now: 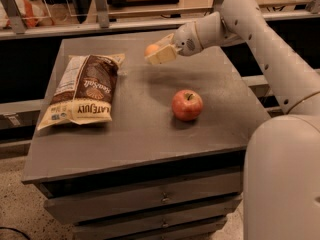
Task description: Move orange near brown chip bag
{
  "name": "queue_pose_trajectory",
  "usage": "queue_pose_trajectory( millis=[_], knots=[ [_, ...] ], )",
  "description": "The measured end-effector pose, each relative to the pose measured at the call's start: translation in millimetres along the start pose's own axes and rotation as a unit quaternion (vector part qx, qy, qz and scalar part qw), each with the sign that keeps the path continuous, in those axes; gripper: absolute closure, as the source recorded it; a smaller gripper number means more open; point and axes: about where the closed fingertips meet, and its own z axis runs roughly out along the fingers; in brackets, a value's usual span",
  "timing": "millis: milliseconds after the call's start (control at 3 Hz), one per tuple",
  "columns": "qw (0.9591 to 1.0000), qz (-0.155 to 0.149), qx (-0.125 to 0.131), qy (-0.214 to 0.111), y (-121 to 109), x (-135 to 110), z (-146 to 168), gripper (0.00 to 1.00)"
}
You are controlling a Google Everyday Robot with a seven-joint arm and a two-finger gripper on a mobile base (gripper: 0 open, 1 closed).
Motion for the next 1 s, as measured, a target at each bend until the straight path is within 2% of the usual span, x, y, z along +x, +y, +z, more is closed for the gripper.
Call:
queue_pose_trajectory(
  millis=[667,1000],
  knots=[
    [0.9991,0.017,0.021,0.033,39.1,25.9,31.5,1.00],
    [0.9987,0.019,0.027,0.040,48.8,31.7,38.7,1.00]
  ],
)
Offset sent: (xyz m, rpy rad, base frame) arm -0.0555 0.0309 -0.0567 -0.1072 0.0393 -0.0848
